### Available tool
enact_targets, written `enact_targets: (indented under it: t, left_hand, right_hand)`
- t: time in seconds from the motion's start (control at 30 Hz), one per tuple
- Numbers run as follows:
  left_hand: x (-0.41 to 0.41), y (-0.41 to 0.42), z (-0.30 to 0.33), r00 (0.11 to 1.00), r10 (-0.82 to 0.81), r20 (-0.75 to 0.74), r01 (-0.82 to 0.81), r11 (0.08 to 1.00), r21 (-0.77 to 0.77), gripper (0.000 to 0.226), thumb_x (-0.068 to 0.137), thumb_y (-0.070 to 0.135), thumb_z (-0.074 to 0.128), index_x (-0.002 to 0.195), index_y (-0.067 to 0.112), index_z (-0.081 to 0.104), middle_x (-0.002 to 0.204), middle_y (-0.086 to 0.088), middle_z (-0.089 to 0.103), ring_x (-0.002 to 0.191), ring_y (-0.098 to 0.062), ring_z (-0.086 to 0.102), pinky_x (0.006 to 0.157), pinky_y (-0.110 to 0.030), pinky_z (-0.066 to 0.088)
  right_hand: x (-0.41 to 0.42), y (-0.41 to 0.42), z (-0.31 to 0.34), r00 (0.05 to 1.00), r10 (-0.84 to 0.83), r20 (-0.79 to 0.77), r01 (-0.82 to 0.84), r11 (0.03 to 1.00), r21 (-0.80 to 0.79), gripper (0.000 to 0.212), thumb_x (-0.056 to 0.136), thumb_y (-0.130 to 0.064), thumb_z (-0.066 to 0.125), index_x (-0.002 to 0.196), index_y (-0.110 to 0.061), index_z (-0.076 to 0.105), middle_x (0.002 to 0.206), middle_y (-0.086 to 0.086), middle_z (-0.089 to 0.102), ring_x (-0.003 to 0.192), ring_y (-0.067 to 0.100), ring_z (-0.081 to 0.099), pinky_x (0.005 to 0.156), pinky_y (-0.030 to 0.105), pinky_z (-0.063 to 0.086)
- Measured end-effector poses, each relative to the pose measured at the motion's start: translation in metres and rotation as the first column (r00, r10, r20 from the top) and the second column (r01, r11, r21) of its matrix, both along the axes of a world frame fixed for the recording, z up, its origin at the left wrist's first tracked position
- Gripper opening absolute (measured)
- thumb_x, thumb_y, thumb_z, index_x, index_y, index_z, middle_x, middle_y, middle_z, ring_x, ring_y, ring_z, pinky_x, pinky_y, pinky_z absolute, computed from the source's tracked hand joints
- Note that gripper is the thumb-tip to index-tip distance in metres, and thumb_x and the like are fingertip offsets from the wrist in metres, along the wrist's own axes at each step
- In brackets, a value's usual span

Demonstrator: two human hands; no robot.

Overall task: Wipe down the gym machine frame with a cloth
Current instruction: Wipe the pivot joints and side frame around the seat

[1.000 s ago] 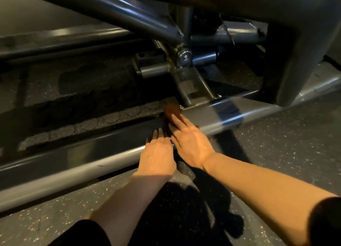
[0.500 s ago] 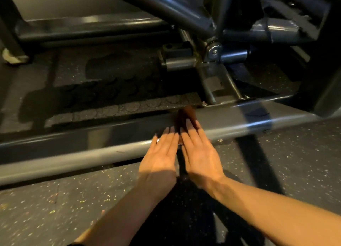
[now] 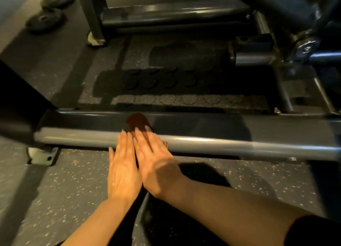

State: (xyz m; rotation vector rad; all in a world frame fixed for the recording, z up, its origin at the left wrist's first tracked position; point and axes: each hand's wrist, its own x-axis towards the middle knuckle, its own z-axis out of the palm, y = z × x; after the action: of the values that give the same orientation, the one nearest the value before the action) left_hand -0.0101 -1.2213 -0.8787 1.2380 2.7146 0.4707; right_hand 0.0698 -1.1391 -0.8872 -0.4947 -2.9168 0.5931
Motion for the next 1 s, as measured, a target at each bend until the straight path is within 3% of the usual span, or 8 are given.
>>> enact_targets:
  t: [0.13,0.3,0.4,0.53,0.67,0.8,0.93,1.0]
  left_hand:
    - [-0.003,0.003,0.002,1.0,0.017,0.004,-0.017,1.0,0.011,0.076,0.095,0.025,0.057,0.154,0.014,0.011,0.161,-0.004,0.008,0.144,-0.003,-0.005,0.118,-0.029,-0.011]
    - [0.01,0.02,0.007,1.0,-0.005,-0.004,0.005,0.999,0.042,0.068,0.092,0.026,0.044,0.153,0.009,0.019,0.162,-0.01,0.01,0.142,-0.004,-0.009,0.115,-0.03,-0.016]
    - [0.026,0.035,0.008,0.985,-0.172,-0.016,0.172,0.985,0.0,0.075,0.079,0.009,0.06,0.149,0.006,0.034,0.159,-0.017,0.019,0.147,-0.02,0.001,0.117,-0.04,-0.009]
    - [0.068,0.053,0.011,0.927,-0.374,-0.002,0.373,0.925,-0.065,0.079,0.067,0.011,0.073,0.141,0.005,0.045,0.149,-0.02,0.039,0.142,-0.033,0.03,0.112,-0.053,0.012]
    - [0.118,0.075,0.01,0.822,-0.563,-0.085,0.559,0.826,-0.067,0.064,0.078,0.023,0.048,0.139,0.005,0.048,0.148,-0.015,0.043,0.139,-0.029,0.037,0.109,-0.058,0.024]
    - [0.156,0.119,0.018,0.723,-0.686,-0.08,0.674,0.726,-0.138,0.074,0.071,0.014,0.072,0.141,0.004,0.046,0.152,-0.014,0.038,0.144,-0.029,0.029,0.116,-0.055,0.015]
    - [0.182,0.169,0.037,0.652,-0.758,0.006,0.747,0.642,-0.175,0.073,0.09,0.014,0.055,0.153,0.011,0.018,0.163,-0.006,0.007,0.15,-0.02,-0.001,0.122,-0.039,-0.004]
    - [0.19,0.187,0.041,0.646,-0.763,0.027,0.754,0.632,-0.18,0.075,0.091,0.014,0.053,0.154,0.011,0.013,0.163,-0.007,0.005,0.15,-0.019,-0.001,0.122,-0.034,0.0]
  right_hand:
    - [-0.003,0.01,0.001,0.998,0.059,0.014,-0.059,0.998,-0.001,0.069,0.098,-0.023,0.04,0.156,-0.008,0.004,0.164,0.008,0.002,0.15,0.025,-0.005,0.122,0.034,-0.006]
    - [0.009,0.03,0.006,0.996,0.071,0.056,-0.073,0.997,0.032,0.06,0.096,-0.029,0.036,0.152,-0.01,0.028,0.157,0.009,0.029,0.14,0.03,0.032,0.116,0.042,0.026]
    - [0.039,0.055,0.019,0.997,0.002,0.077,-0.009,0.996,0.087,0.053,0.093,-0.034,0.031,0.137,-0.015,0.052,0.145,0.008,0.048,0.126,0.029,0.05,0.107,0.04,0.042]
    - [0.104,0.087,0.022,0.983,-0.167,0.082,0.144,0.962,0.231,0.044,0.09,-0.031,0.041,0.122,-0.015,0.065,0.139,0.012,0.056,0.124,0.031,0.056,0.101,0.04,0.046]
    - [0.163,0.116,0.019,0.927,-0.373,0.045,0.352,0.904,0.241,0.034,0.089,-0.026,0.052,0.114,-0.012,0.071,0.135,0.011,0.059,0.114,0.032,0.061,0.083,0.04,0.057]
    - [0.23,0.138,0.025,0.838,-0.546,0.006,0.524,0.808,0.269,0.044,0.096,-0.035,0.041,0.119,-0.008,0.068,0.14,0.011,0.054,0.127,0.03,0.052,0.101,0.04,0.046]
    - [0.269,0.154,0.026,0.649,-0.76,0.043,0.743,0.645,0.18,0.059,0.097,-0.045,0.027,0.129,-0.007,0.059,0.148,0.013,0.045,0.139,0.031,0.037,0.115,0.041,0.03]
    - [0.259,0.151,0.025,0.674,-0.734,0.078,0.716,0.676,0.174,0.066,0.098,-0.046,0.016,0.134,-0.006,0.055,0.15,0.013,0.042,0.144,0.028,0.028,0.121,0.042,0.02]
